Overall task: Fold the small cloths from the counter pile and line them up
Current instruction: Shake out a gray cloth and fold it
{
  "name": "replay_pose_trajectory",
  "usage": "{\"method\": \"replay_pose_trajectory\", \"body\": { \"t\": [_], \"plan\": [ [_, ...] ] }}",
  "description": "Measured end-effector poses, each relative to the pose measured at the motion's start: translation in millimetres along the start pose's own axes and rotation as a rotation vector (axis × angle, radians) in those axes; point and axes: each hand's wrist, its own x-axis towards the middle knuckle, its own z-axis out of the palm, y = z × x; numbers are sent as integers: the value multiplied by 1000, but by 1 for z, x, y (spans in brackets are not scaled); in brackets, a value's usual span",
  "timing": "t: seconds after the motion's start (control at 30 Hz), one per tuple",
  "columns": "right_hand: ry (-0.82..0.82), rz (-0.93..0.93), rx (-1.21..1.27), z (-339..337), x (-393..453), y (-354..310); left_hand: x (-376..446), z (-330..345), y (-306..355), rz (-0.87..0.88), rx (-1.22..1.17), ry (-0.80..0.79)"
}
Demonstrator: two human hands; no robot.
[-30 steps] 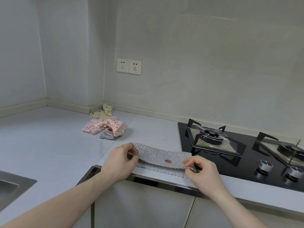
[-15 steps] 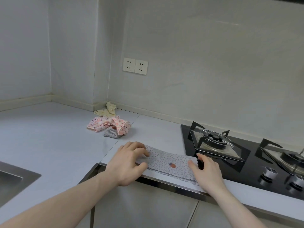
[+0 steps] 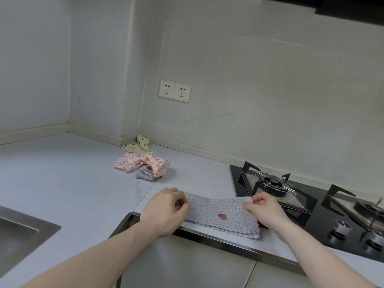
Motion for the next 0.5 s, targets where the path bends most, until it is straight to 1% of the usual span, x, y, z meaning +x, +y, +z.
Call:
{"method": "replay_pose_trajectory", "body": {
  "t": [0.07,0.17,0.27,0.37,0.43,0.5],
  "plan": [
    [10,18,65,0,1,-15,1,0,-1,-35,-7,-17],
    [8,25,81,6,6,-38,3,-1,-3,-62,-22,-31],
    [-42,28,146,18,5,-62,3,-3,-3,-79,-39,-25],
    [-99,16,268,37,2,-85,5,-5,-1,-123,-61,-58],
    [-118,2,299,54,1,-95,6,-5,0,-170,-100,-58],
    [-137,-9,313,70,-1,-101,7,-7,0,-225,-190,-20]
  ]
}}
